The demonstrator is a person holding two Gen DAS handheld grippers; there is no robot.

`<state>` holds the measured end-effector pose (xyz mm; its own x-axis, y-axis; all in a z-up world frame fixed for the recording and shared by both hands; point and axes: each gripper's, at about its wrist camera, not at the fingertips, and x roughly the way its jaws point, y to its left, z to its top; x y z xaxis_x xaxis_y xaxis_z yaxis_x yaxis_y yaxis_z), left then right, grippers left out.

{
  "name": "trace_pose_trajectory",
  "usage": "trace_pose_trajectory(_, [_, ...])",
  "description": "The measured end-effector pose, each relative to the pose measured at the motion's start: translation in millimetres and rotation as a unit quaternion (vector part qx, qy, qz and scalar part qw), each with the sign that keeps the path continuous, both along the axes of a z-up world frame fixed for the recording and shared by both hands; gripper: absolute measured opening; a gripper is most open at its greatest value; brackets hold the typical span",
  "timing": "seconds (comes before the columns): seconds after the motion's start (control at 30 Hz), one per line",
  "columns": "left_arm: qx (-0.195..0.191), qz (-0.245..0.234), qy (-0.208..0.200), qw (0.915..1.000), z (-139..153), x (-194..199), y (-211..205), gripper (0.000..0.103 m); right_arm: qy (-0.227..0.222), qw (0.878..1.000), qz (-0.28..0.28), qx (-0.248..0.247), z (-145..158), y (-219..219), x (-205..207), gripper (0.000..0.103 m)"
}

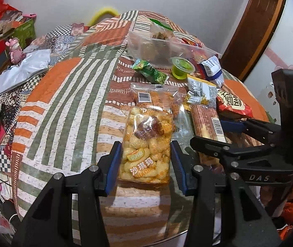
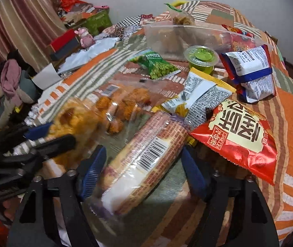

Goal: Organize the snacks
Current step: 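Lift the wafer roll with the right gripper while the left lifts the puffed snack bag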

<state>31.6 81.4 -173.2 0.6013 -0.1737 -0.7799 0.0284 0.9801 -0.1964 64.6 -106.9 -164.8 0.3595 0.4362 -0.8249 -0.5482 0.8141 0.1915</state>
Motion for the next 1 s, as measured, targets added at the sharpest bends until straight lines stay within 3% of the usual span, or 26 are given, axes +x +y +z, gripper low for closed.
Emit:
trace_pose_trajectory(0.53, [-0.005, -0.001, -0.027, 0.9996, 23.5, 0.0, -5.6, 0.047, -0.006, 0.999, 0.035, 0.015, 11.1, -24.6, 2.8, 0.042])
trace_pose_trajectory(1.0, [-0.016, -0.005, -0.055, 0.9983, 48.3, 13.1, -15.1, 0.047, -0.05, 0.997, 0.043, 0.039, 41.9, -28.2, -2.9, 0.038])
